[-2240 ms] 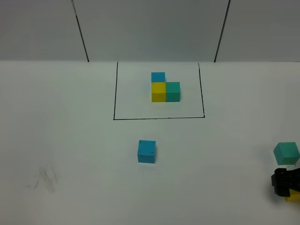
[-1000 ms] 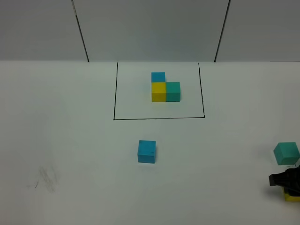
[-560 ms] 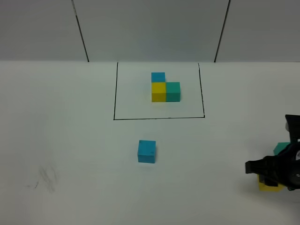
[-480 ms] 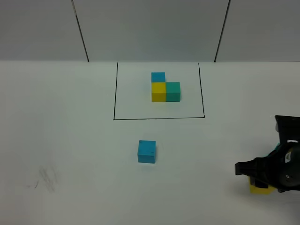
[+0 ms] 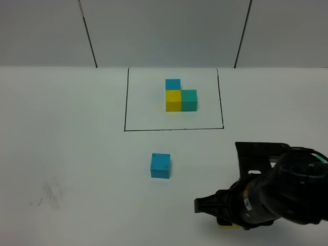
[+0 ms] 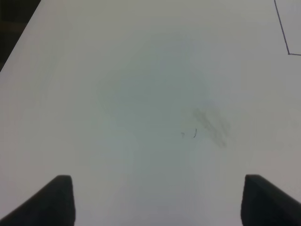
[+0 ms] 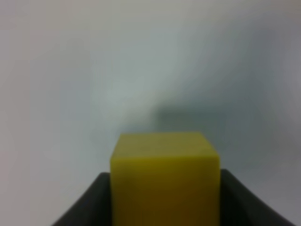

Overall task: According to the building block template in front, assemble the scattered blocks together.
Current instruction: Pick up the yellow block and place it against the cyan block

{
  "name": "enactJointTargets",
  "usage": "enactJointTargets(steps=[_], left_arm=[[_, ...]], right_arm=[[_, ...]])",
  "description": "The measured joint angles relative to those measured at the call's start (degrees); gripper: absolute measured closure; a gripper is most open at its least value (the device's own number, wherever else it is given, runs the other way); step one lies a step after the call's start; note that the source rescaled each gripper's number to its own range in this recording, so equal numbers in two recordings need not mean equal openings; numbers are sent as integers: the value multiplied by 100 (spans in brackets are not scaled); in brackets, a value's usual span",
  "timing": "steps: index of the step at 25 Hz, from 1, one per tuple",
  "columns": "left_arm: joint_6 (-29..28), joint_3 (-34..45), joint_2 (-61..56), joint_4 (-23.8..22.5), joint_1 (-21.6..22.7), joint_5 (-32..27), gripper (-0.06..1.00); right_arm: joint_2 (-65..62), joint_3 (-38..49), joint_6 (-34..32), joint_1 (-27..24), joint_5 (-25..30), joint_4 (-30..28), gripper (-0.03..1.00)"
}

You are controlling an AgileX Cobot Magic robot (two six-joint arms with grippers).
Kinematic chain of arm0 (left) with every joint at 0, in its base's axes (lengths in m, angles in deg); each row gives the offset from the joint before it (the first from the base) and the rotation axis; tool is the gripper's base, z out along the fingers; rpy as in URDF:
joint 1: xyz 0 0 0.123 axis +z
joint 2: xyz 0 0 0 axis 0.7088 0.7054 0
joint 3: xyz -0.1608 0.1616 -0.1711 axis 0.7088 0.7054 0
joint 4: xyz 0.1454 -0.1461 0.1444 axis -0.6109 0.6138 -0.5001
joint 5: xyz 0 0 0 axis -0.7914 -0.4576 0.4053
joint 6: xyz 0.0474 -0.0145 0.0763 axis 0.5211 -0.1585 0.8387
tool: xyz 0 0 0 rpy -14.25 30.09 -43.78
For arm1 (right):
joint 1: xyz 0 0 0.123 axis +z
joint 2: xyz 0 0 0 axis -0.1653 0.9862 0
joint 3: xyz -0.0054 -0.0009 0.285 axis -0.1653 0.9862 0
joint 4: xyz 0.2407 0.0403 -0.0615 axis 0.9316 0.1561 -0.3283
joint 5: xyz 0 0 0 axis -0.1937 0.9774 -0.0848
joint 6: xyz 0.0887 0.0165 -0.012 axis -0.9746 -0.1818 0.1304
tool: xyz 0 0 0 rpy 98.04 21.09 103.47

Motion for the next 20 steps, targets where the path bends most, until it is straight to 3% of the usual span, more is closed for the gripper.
enactJointTargets(steps=[3, 6, 13, 20], left_arm=[[0, 0, 0, 0, 0, 0, 36], [0, 0, 0, 0, 0, 0, 36], [0, 0, 0, 0, 0, 0, 36], [0, 0, 0, 0, 0, 0, 36]], right_arm=[[337, -407, -1028, 393, 327, -154, 75], [743, -871, -1444, 613, 573, -198, 75], [1515, -1691, -1519, 669, 794, 188, 75], [2164, -2519, -1477, 906, 788, 86, 75]])
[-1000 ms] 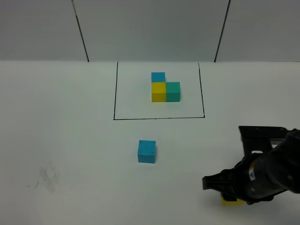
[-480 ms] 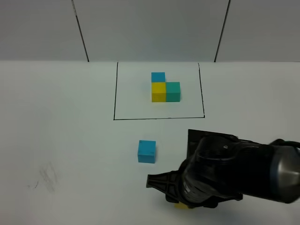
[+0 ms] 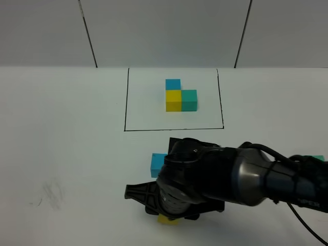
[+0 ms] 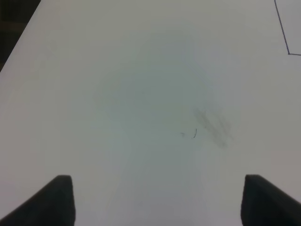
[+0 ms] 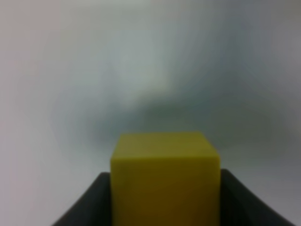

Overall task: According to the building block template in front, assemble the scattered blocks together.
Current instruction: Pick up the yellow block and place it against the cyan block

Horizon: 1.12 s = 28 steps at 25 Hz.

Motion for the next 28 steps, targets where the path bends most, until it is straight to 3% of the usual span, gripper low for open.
enactJointTargets(steps=[9, 28], left_arm=[[0, 0, 0, 0, 0, 0, 36], [0, 0, 0, -146, 0, 0, 36]], right_arm=[[1000, -1479, 238, 130, 1109, -331, 75], [1553, -2019, -242, 130, 1262, -677, 75]])
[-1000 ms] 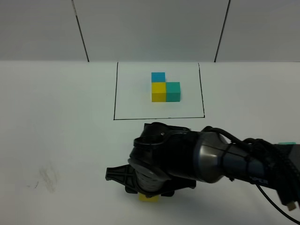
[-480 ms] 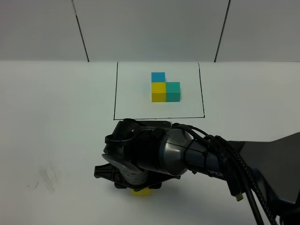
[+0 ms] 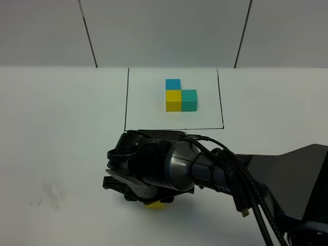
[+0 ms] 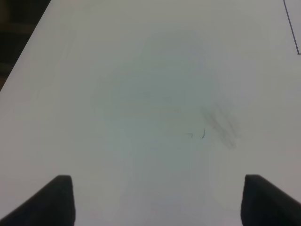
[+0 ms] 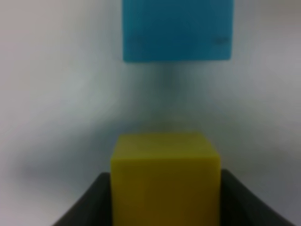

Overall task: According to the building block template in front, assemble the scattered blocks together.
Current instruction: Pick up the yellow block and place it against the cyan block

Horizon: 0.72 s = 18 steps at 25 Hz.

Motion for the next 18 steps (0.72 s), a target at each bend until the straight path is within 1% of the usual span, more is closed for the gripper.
enactJointTargets(steps=[7, 18], left_arm=[[0, 0, 0, 0, 0, 0, 36], [0, 0, 0, 0, 0, 0, 36]], right_arm=[[5, 0, -82, 0, -2, -145, 75], [5, 0, -93, -31, -256, -303, 75]])
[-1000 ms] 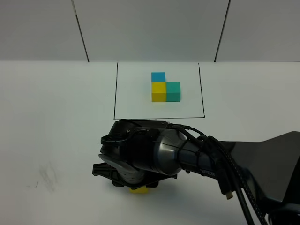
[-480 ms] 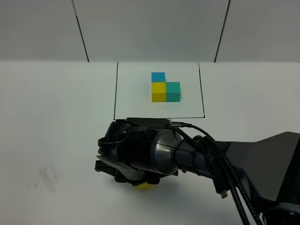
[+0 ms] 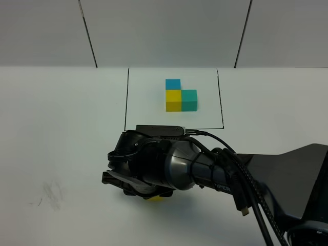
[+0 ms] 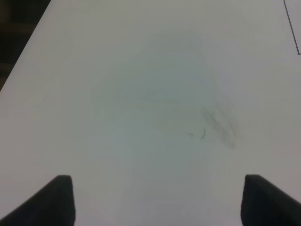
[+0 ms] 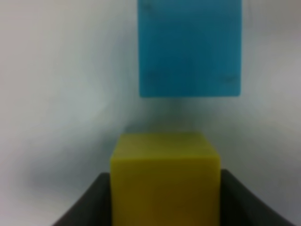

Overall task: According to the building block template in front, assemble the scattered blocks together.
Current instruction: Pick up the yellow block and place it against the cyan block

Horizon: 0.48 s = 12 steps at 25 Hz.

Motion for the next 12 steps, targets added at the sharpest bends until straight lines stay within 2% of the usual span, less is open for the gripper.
enactJointTargets(steps=[12], left_arm=[[0, 0, 0, 0, 0, 0, 36]], right_arm=[[0, 0, 154, -194, -77, 67, 75]])
